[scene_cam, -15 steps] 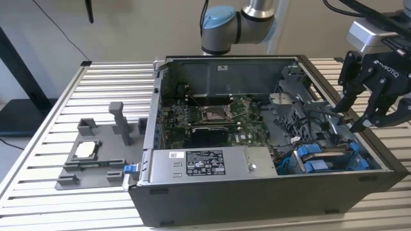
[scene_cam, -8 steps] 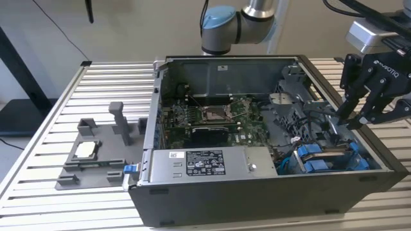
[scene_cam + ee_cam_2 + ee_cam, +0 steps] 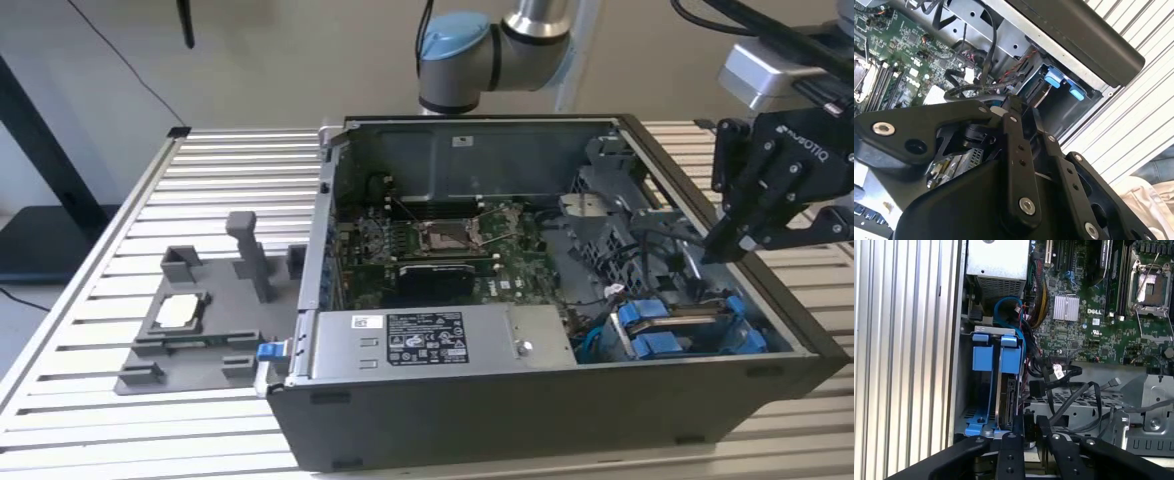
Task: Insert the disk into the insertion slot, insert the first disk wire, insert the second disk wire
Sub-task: 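Insert the first disk wire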
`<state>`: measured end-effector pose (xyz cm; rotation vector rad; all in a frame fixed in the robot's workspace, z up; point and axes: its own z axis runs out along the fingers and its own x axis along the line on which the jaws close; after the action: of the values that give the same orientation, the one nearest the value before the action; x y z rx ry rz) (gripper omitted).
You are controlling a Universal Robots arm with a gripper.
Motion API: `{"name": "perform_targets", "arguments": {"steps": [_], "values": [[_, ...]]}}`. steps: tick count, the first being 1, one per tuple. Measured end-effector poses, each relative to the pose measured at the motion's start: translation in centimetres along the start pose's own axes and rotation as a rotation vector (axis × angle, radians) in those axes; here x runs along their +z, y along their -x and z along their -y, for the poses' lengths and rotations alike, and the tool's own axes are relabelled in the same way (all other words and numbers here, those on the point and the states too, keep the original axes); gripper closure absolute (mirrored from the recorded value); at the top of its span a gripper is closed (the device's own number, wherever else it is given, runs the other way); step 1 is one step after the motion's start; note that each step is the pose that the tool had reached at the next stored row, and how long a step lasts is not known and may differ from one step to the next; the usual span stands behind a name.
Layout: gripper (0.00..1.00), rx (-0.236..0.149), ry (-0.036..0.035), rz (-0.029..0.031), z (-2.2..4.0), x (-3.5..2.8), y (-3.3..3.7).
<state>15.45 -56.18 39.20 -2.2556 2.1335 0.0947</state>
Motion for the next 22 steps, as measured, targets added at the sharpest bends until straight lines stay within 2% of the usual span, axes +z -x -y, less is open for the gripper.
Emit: {"name": "perform_targets", "arguments": {"steps": [2,12,17,22], "values": [[0.81,0.000,0.0000,-0.0001,-0.01,0.00,0.00],[0.81,0.000,0.0000,0.0001,-0.01,0.05,0.00],[0.81,0.002,0.0052,0.0001,0.02,0.57,-0.09],[0.81,0.004,0.0059,0.0003,0.16,1.31,-0.29]]}}
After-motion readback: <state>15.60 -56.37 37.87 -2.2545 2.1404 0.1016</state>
